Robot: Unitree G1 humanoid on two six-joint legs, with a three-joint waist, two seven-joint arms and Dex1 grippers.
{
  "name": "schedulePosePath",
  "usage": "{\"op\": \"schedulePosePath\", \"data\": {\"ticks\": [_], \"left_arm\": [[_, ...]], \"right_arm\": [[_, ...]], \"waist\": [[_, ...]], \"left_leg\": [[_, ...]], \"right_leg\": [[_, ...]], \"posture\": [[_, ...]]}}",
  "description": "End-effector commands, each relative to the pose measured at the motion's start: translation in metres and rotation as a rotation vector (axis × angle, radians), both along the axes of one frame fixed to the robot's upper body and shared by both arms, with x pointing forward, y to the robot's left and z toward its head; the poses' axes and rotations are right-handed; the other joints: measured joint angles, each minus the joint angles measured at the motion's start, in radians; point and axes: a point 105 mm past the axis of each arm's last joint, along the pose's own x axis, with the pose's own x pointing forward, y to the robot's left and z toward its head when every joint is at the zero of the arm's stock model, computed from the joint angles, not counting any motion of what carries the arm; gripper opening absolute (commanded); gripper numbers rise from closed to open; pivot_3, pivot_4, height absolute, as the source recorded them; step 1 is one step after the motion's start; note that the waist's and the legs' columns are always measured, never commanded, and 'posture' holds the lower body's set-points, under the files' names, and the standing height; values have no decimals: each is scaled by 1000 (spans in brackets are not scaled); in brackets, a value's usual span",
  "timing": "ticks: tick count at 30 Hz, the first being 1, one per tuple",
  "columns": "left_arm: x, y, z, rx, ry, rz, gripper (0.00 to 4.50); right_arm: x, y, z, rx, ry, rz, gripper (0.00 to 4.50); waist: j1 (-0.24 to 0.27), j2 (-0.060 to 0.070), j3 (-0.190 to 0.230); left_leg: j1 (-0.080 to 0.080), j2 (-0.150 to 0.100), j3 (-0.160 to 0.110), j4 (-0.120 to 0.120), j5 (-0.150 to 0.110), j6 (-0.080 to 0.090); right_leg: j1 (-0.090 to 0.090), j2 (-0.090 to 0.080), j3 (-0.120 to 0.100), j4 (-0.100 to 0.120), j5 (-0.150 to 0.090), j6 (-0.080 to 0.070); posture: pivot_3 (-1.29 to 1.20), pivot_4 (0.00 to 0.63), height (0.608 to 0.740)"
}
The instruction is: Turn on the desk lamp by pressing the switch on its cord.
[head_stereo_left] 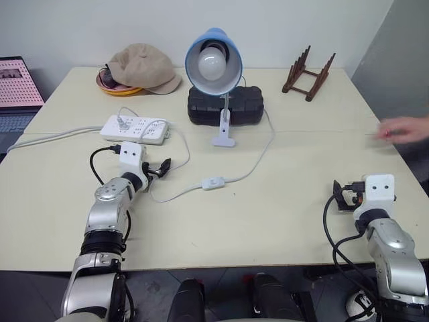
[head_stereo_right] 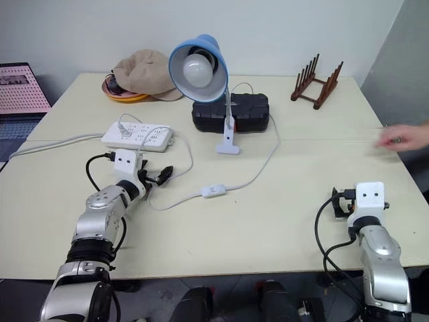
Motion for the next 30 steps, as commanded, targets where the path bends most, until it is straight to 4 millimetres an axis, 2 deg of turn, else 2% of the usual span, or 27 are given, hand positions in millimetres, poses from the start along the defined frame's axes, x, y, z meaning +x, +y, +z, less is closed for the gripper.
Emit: {"op": "schedulePosePath", "data": {"ticks": [1,4,6,8,10,15,18,22,26,30], "left_arm": [[2,3,23,11,-54,-25,4481],[4,2,26,-8,-57,-42,4481],[3,-5,33,-4,-58,-106,4481],[-2,-14,41,28,-50,-227,4481],[-16,-30,54,65,-10,-430,4481],[-41,-45,61,149,82,-681,4481],[-62,-55,52,255,139,-846,4481],[-72,-68,31,335,152,-963,4481],[-60,-85,23,338,78,-969,4481],[-53,-92,22,325,42,-968,4481]], "right_arm": [[-2,0,22,-26,-62,41,4500],[0,-1,25,-25,-67,45,4500],[2,8,31,-19,-72,99,4500],[3,27,36,-23,-57,229,4500],[-6,55,43,-27,-18,458,4500],[-25,82,47,-5,81,723,4500],[-37,98,49,-12,142,850,4500],[-45,109,47,-32,181,943,4500],[-56,118,42,1,206,1011,4500],[-62,119,38,-9,224,1022,4500]], "waist": [[0,0,0],[1,0,0],[0,0,0],[0,0,0],[-2,0,0],[-2,0,1],[-1,0,1],[0,0,1],[5,0,1],[4,-1,1]], "left_leg": [[0,0,0,0,0,0],[0,0,0,0,0,0],[0,0,0,0,0,0],[0,0,0,0,0,0],[0,0,0,0,0,0],[0,1,0,-2,0,0],[-1,1,0,-2,0,0],[0,1,0,-1,0,0],[-1,1,0,0,0,0],[-2,0,0,1,0,0]], "right_leg": [[0,0,0,0,0,0],[0,0,0,0,0,0],[0,0,0,0,0,0],[0,0,0,0,0,0],[0,0,0,0,0,0],[0,0,-1,-1,-1,-1],[0,0,-1,-1,-1,-1],[0,0,-1,-1,-2,-2],[0,0,-1,-1,-4,-7],[0,0,-1,-2,-1,-1]], "posture": [[0,150,740],[0,150,740],[0,150,740],[0,150,740],[0,150,740],[0,150,740],[0,150,740],[0,150,740],[0,150,740],[0,150,740]]}}
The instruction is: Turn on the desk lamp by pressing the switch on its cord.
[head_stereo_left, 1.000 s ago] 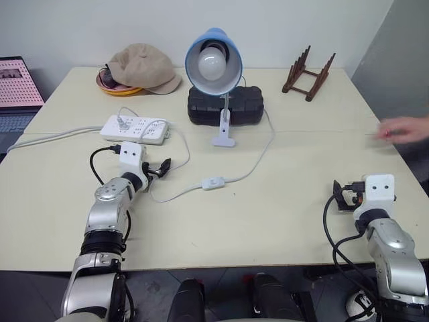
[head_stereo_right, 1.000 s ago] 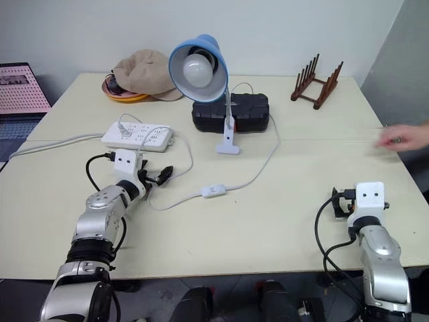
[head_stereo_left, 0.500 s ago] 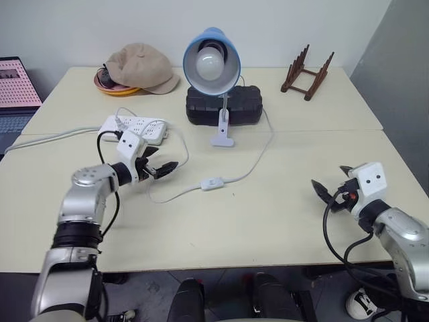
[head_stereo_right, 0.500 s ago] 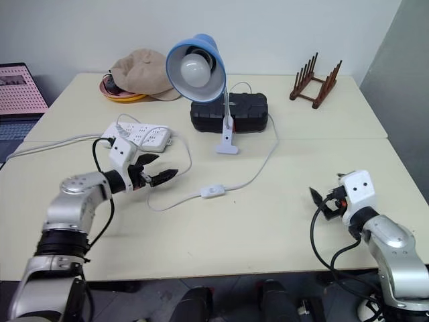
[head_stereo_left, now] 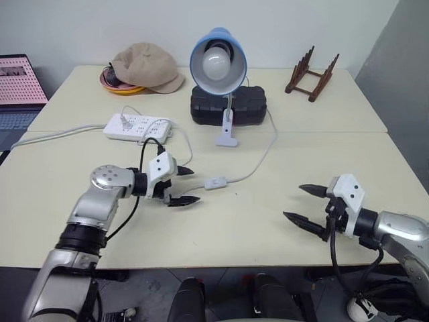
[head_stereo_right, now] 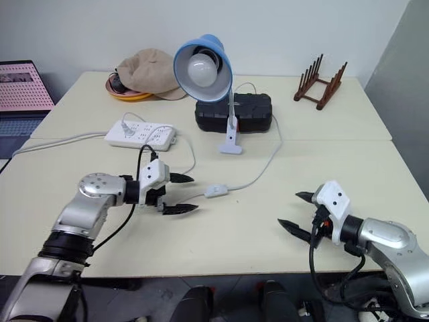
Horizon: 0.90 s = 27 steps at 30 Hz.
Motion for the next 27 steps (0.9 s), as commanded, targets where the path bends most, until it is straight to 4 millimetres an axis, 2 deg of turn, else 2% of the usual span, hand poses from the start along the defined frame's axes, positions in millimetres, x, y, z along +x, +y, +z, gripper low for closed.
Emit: {"op": "schedulePosePath", "data": {"ticks": [1,9,16,19,27], "left_arm": [[11,-4,12,-10,-74,-7,4481],[17,-11,19,-31,-30,-47,4481],[14,-21,4,12,-45,-120,4481],[13,-25,0,12,-55,-138,4033],[17,-21,-11,62,-74,-137,2209]], "right_arm": [[-5,4,11,-7,-54,22,4500],[-4,1,13,-9,-70,-13,4500],[-4,-2,17,-4,-82,-38,4500],[-4,-3,18,5,-81,-56,4500],[-6,-3,20,12,-80,-67,4500]], "waist": [[0,0,0],[-3,0,0],[-2,0,0],[-2,0,0],[-2,0,0]], "left_leg": [[0,0,0,0,0,0],[0,0,0,0,0,0],[0,0,0,0,0,0],[0,0,0,0,0,0],[1,0,0,0,0,0]], "right_leg": [[0,0,0,0,0,0],[0,1,0,1,0,0],[0,1,0,1,0,0],[0,1,0,1,0,0],[0,1,0,1,0,0]], "posture": [[0,150,740],[0,150,740],[0,150,740],[0,150,740],[0,150,740]]}}
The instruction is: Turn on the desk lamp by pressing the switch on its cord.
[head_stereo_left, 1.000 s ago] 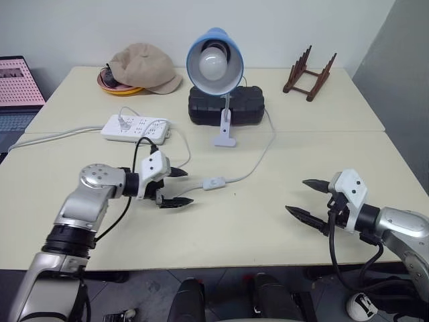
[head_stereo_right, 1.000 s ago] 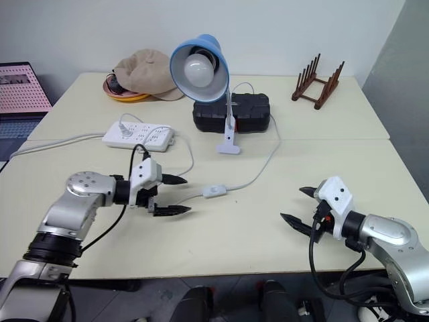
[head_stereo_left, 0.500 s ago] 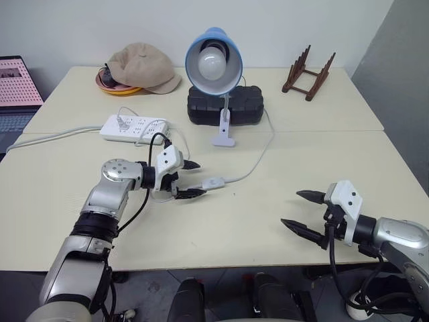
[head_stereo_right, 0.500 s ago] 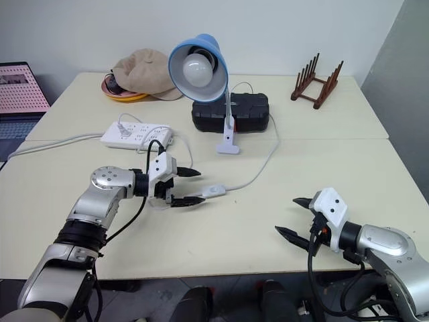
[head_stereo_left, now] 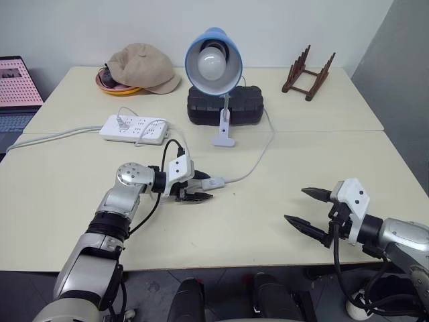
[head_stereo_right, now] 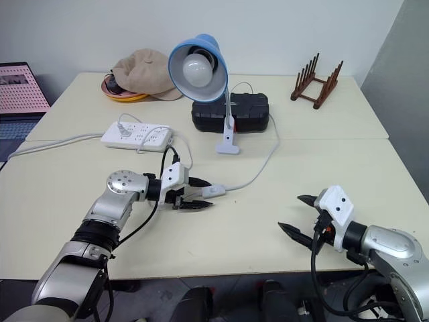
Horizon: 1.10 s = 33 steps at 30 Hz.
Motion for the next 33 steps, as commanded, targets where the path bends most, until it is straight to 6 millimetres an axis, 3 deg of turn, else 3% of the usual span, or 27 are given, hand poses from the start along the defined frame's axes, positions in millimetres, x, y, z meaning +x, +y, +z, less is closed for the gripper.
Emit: {"op": "schedulePosePath", "data": {"ticks": [1,3,4,6,13,17,20,25,33], "left_arm": [[4,2,3,35,-41,-13,2003],[5,3,2,34,-42,-7,1670],[7,3,2,26,-43,1,1281],[9,1,3,13,-43,9,1117],[8,-9,2,-68,30,34,1086],[4,-17,18,-200,257,85,1086],[-7,-32,38,-312,414,74,1086],[-19,-54,62,-396,460,47,1086],[-30,-71,67,-394,346,-1,1086]], "right_arm": [[-3,4,12,6,-49,13,4500],[-2,4,13,7,-50,11,4500],[-2,4,12,9,-50,11,4500],[-2,5,13,11,-51,10,4500],[-2,8,11,20,-52,10,4500],[-5,12,8,59,-18,10,4500],[-4,21,6,236,76,-28,4500],[-3,41,5,590,292,-107,4500],[23,69,20,1029,601,-237,4500]], "waist": [[0,0,0],[0,0,0],[0,0,0],[0,0,0],[0,0,0],[-1,0,0],[-2,0,0],[-1,0,0],[-5,0,0]], "left_leg": [[0,0,0,0,0,0],[0,0,0,0,0,0],[0,0,0,0,0,0],[0,0,0,0,0,0],[0,0,0,0,0,0],[0,0,0,0,0,0],[0,0,-1,0,0,0],[0,0,-2,0,0,0],[1,1,-2,0,0,0]], "right_leg": [[0,0,0,0,0,0],[0,0,0,0,0,0],[0,0,0,0,0,0],[0,0,0,0,0,0],[0,0,0,0,0,0],[0,0,0,0,0,0],[0,0,0,0,0,0],[0,0,-1,1,0,0],[0,1,0,2,0,0]], "posture": [[0,150,740],[0,150,740],[0,150,740],[0,150,740],[0,150,740],[0,150,740],[0,150,740],[0,150,740],[0,150,740]]}}
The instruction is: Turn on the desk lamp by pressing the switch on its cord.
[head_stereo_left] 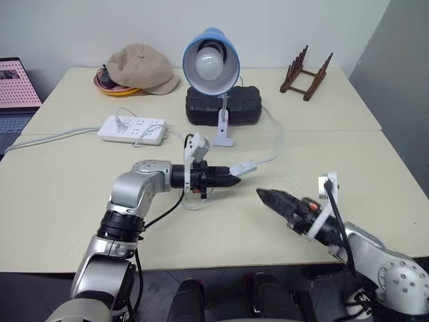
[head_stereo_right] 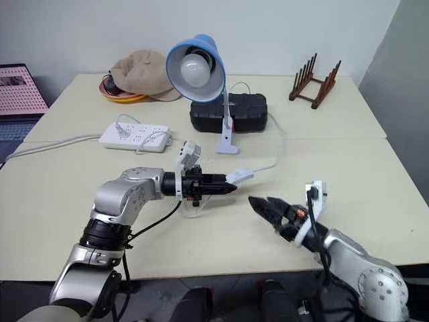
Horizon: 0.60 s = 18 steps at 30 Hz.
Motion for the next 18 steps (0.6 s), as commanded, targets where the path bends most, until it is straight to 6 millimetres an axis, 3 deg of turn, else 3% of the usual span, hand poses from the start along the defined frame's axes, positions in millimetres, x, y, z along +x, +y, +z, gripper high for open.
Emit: {"op": "schedulePosePath", "data": {"ticks": [1,5,18], "left_arm": [[-6,-7,12,-21,-88,-27,1086],[-10,-10,11,-18,-113,-43,1086],[-13,-15,12,-30,-100,-45,1086]], "right_arm": [[11,8,17,204,131,-43,4500],[20,16,25,270,206,-46,4500],[31,28,21,184,199,-21,4500]], "waist": [[0,0,0],[0,0,0],[1,0,0]], "left_leg": [[0,0,0,0,0,0],[-1,0,0,0,0,0],[-1,0,0,-1,0,0]], "right_leg": [[0,0,0,0,0,0],[0,0,0,-1,0,0],[-1,0,0,-1,0,-1]], "posture": [[0,150,740],[0,150,740],[0,150,740]]}}
